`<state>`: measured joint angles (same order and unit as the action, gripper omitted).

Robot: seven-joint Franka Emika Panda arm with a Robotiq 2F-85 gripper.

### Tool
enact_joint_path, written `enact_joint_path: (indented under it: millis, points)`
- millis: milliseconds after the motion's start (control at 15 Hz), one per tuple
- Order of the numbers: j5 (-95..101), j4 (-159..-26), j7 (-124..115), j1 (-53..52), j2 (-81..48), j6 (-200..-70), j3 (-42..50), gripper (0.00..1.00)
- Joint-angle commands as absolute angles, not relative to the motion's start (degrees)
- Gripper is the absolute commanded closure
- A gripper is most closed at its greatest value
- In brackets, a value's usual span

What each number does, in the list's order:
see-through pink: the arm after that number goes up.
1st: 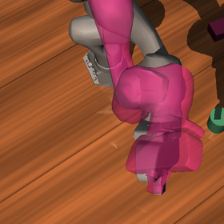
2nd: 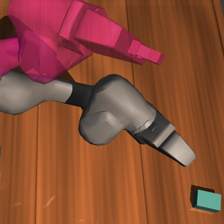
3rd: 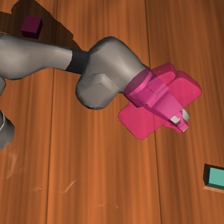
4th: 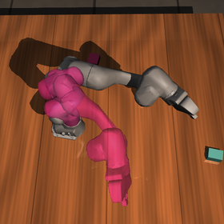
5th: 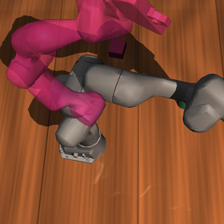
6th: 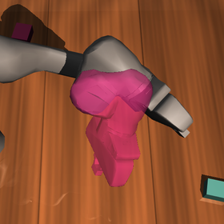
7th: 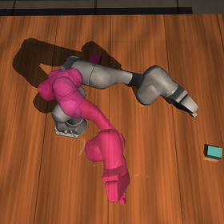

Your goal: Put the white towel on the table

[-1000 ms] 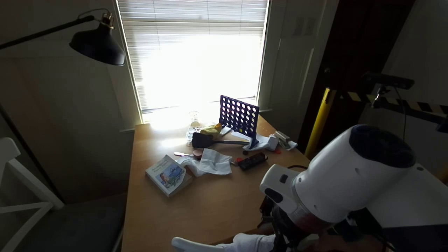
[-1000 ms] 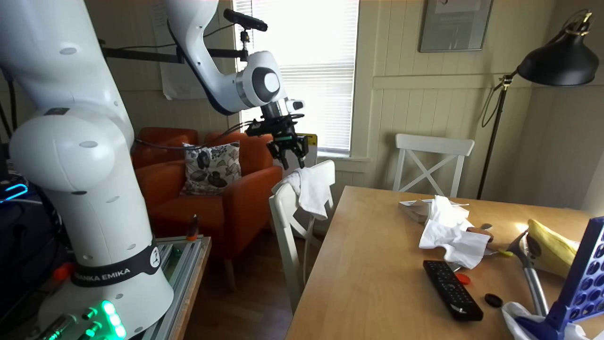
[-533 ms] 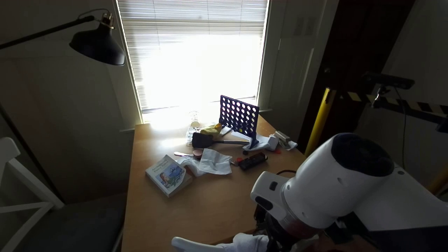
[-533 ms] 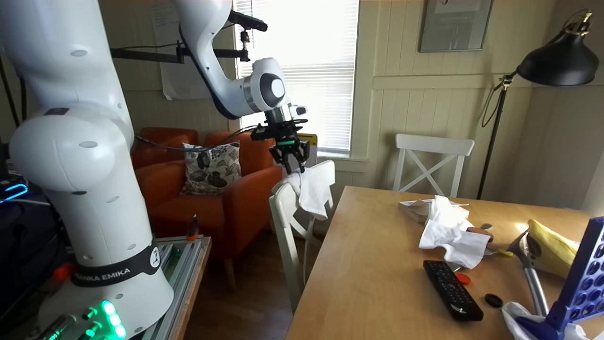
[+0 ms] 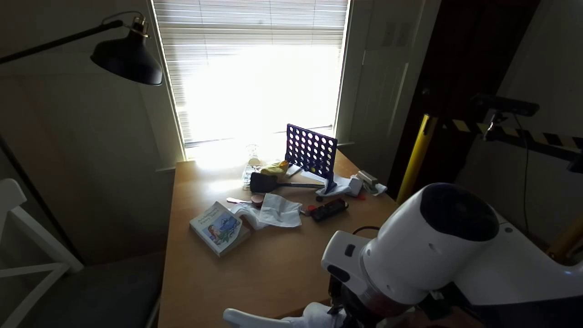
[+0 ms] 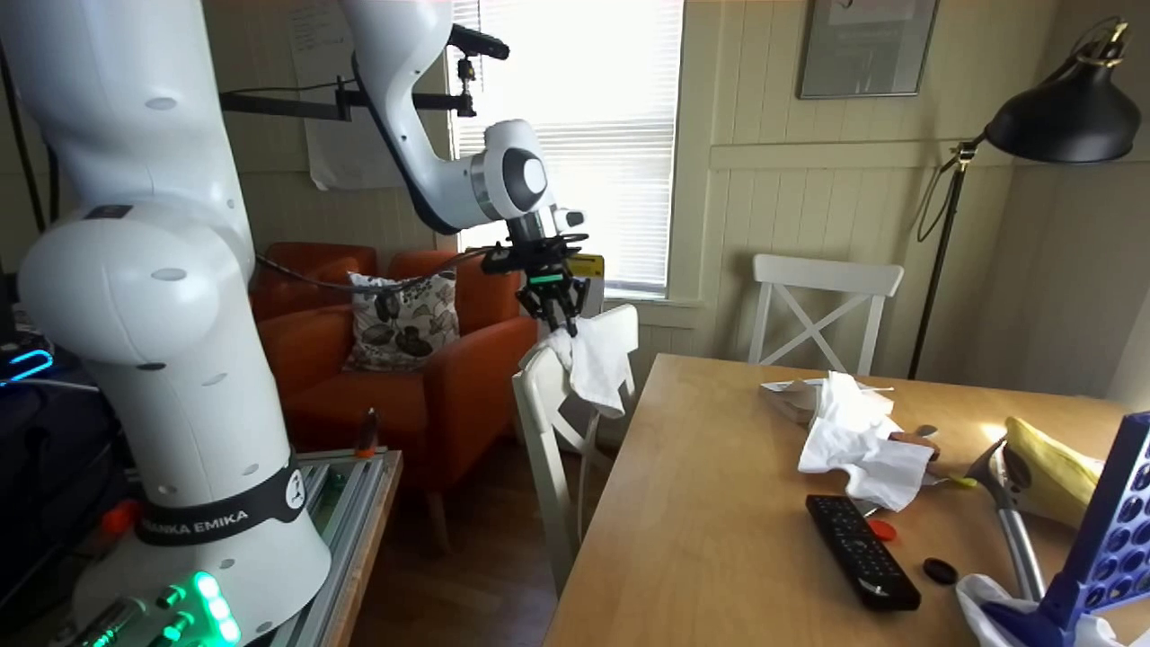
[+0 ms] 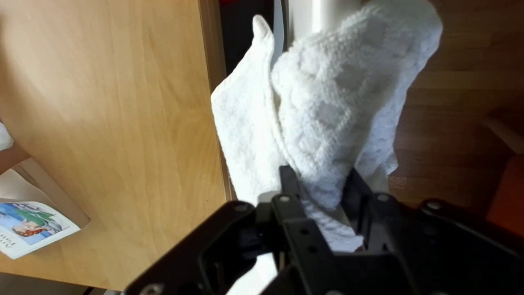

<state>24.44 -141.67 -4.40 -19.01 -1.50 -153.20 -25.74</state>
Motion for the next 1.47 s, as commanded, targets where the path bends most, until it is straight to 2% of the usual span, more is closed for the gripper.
enact_joint_path:
  millis: [0,200,467,933,1400]
  points:
    - [27.0,-140.4,-6.0,-19.0,-2.9,-153.8,-25.6,0.93]
    - [26.0,-140.0,-5.8,-19.4,-1.4,-152.8,-26.3,1.0]
    - [23.6,-140.4,-5.0,-21.3,1.1,-150.6,-25.1,0.97]
    - [2.0,-142.8,-1.0,-22.1,13.3,-146.7,-23.5,0.97]
    - [4.1,-144.1,-8.9,-14.1,22.4,-142.9,-16.3,0.97]
